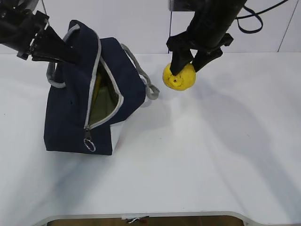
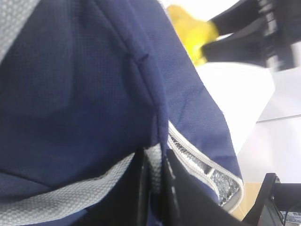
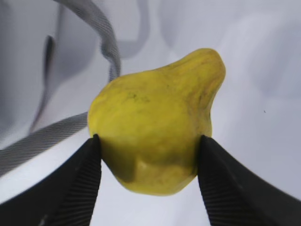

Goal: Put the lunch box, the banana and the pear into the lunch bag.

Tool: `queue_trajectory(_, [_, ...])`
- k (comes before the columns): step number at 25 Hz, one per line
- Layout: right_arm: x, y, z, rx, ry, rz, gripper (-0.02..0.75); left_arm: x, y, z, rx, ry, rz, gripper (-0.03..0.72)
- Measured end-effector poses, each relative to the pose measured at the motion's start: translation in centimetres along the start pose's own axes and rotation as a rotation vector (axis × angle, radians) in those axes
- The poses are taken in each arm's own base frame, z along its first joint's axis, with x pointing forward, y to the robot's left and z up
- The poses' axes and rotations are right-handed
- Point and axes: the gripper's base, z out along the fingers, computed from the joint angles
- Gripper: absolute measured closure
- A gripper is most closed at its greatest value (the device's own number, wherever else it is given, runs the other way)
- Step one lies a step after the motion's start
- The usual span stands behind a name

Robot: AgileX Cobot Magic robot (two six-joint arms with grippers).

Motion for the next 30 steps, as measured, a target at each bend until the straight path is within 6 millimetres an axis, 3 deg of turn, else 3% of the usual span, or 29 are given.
queue_trajectory(5, [-0.8,1.5,-3.1,-0.090,-0.090,0.013,0.253,-0.1,-0.1,0.0,0.009,-0.008,-0.004,0.670])
queue_trajectory(13, [-1.6,4.2,-4.4,-0.389,-0.168,0.015,0.254,-0.9,-1.2,-0.3,0.101,-0.094,-0.045,0.670])
queue_trajectory(22, [-2.1,4.1,-0.4,-0.499,-0.122,0.033,0.255,-1.2,-1.5,-0.4,0.136,-0.125,-0.064,0.670])
queue_trajectory(30, [-2.1,6.4,3.5,-0.601,-0.064,0.017,0.251,-1.2,-1.5,-0.4,0.140,-0.128,-0.066,0.670])
